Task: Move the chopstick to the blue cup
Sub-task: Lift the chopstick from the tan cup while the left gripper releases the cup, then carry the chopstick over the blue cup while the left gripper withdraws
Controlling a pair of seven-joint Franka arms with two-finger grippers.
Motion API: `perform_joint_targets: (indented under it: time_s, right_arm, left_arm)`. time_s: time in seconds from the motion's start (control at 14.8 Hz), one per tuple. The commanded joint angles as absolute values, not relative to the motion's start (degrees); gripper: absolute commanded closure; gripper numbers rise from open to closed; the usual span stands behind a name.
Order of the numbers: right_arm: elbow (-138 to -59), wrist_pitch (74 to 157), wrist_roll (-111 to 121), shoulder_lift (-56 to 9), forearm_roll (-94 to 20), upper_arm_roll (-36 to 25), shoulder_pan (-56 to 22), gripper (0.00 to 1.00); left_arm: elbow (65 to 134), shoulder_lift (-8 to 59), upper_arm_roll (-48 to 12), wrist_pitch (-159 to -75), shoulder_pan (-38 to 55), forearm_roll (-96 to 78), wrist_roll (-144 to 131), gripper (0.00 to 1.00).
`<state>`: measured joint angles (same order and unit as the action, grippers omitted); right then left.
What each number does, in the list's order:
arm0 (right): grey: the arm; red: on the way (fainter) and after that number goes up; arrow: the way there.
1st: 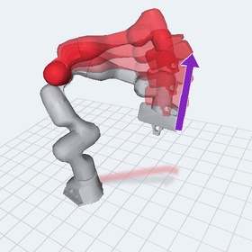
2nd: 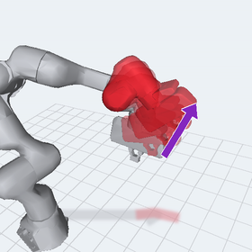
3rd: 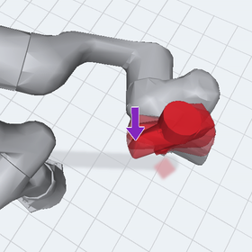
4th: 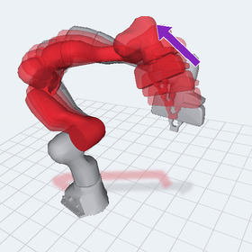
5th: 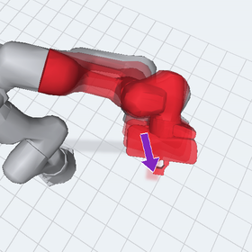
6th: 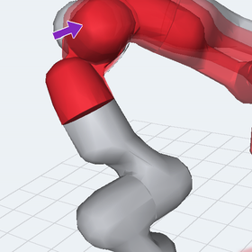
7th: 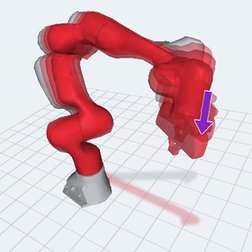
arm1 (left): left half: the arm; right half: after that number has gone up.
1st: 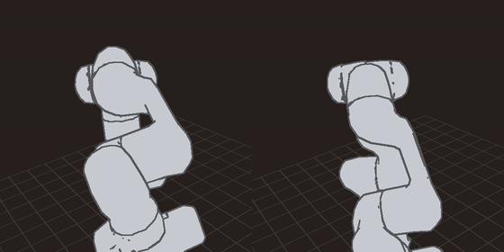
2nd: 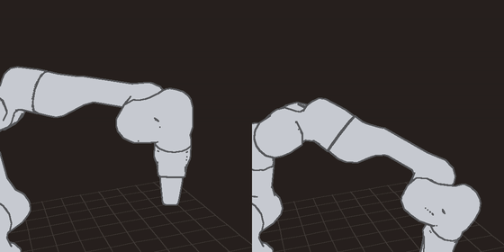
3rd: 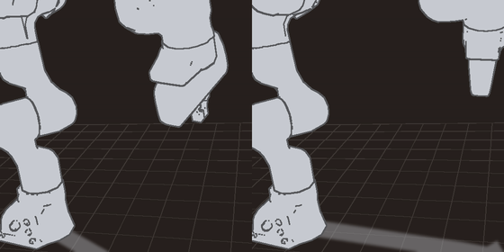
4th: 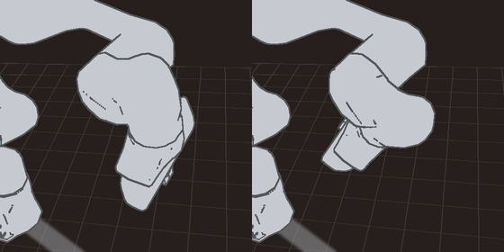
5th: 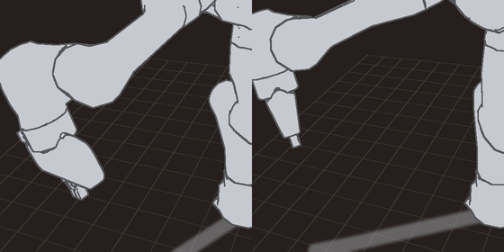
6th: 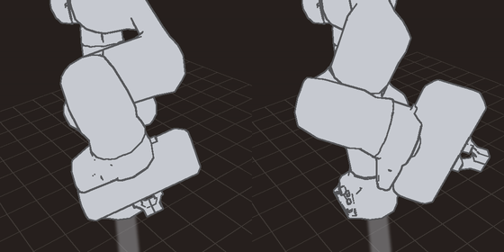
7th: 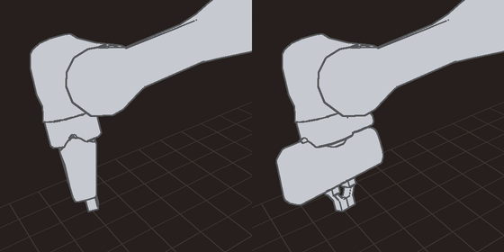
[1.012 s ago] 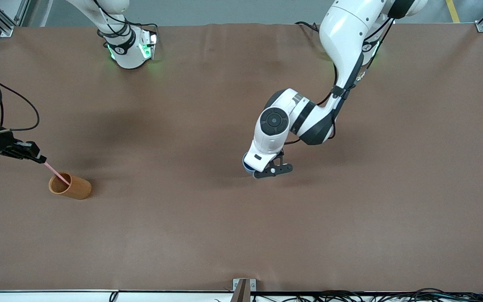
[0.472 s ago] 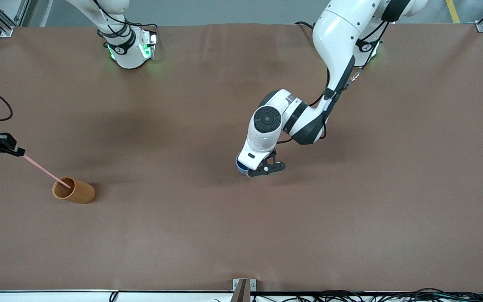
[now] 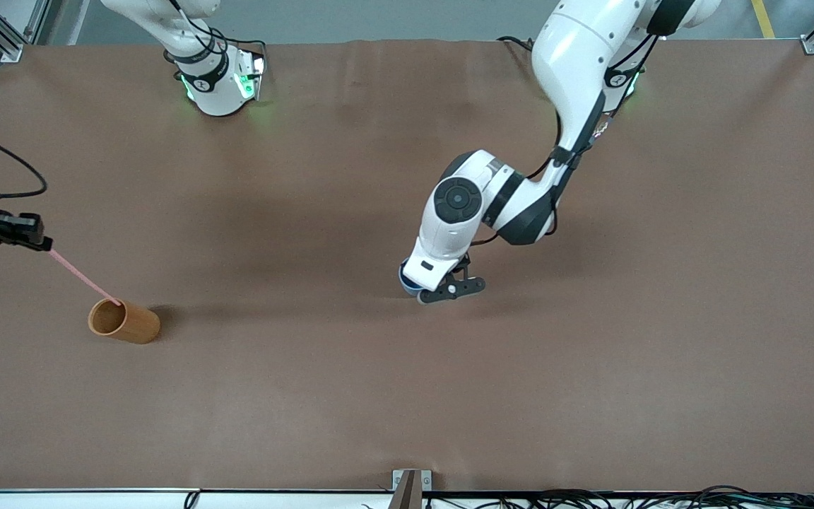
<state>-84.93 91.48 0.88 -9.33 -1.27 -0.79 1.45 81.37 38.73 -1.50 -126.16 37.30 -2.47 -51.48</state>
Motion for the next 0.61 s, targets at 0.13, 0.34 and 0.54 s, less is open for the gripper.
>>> perform_joint_targets:
  time_s: [0.13, 0.34, 0.54]
  right_arm:
    - [-80.4, 85.9, -15.3, -9.6, 0.7, -1.1, -8.9, 0.99]
    - [-78.9, 85.5, -24.5, -9.6, 0.2, -1.0, -16.3, 0.99]
    - [-77.8, 86.6, -34.9, -10.8, 0.1, -1.0, -25.1, 0.99]
  left_arm:
    - [82.8, 23.5, -1.8, -111.2, 25.6, -2.6, -37.9, 0.0]
    - [82.8, 17.7, -1.8, -104.4, 18.7, -2.6, -25.1, 0.0]
    - [82.8, 13.5, -1.8, -98.4, 12.2, -2.6, -10.0, 0.0]
